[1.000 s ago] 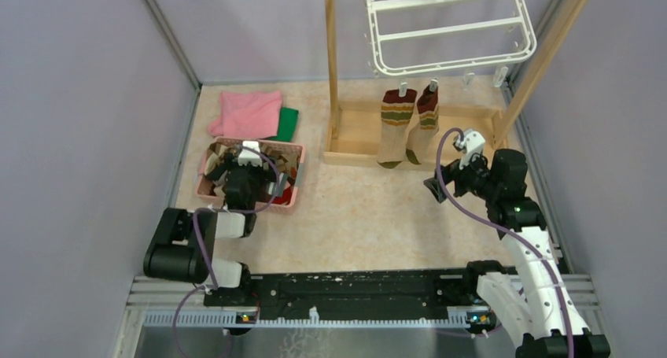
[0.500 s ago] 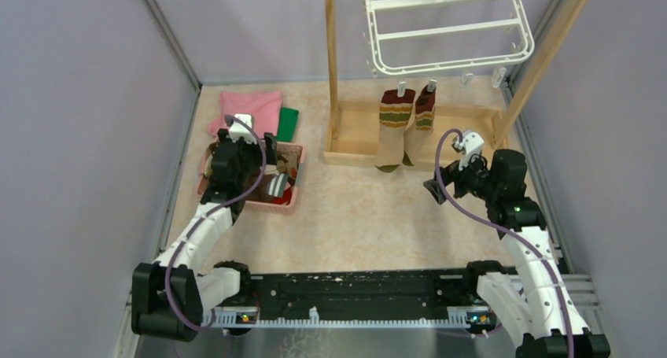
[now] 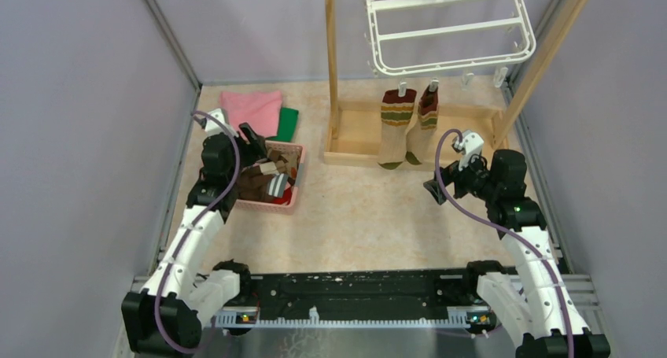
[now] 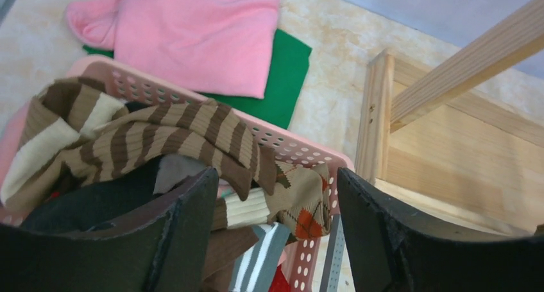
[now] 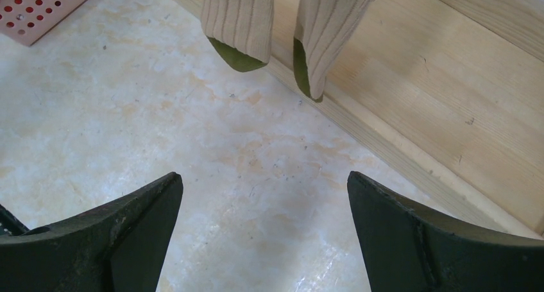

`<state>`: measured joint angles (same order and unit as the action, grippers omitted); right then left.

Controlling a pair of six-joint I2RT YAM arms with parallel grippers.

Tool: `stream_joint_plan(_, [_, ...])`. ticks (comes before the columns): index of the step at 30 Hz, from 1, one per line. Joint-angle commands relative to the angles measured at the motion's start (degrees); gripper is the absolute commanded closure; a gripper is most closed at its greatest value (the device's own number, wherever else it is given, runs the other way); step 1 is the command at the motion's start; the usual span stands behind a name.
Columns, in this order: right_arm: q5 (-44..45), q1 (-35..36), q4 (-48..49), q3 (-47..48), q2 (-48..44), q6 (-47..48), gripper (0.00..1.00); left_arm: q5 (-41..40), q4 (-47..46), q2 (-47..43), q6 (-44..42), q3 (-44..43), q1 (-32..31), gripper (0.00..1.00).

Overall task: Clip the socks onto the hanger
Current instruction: Pick up the sock from the bin.

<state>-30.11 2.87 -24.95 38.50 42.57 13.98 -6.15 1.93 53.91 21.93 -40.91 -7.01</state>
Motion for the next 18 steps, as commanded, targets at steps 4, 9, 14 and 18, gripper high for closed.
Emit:
stream_joint_plan(4, [-0.7, 0.0, 0.7, 0.6, -0.1, 1.0, 0.01, -11.0, 17.8, 6.5, 17.8, -8.0, 0.1, 0.37])
stream_joint_plan(9, [-0.8, 0.0, 0.6, 0.5, -0.1, 1.0, 0.01, -13.0, 17.1, 10.2, 21.5, -8.3, 0.1, 0.32])
stream_joint_plan(14, [-0.4, 0.0, 0.6, 0.5, -0.3, 1.1, 0.01, -13.8, 15.7, 14.9, 22.6, -9.8, 0.1, 0.40])
stream_joint_plan(18, [-0.1, 0.0, 0.5, 0.4, -0.4, 1.2, 0.01, -12.5, 16.8, 15.8, 23.3, -12.1, 0.1, 0.73])
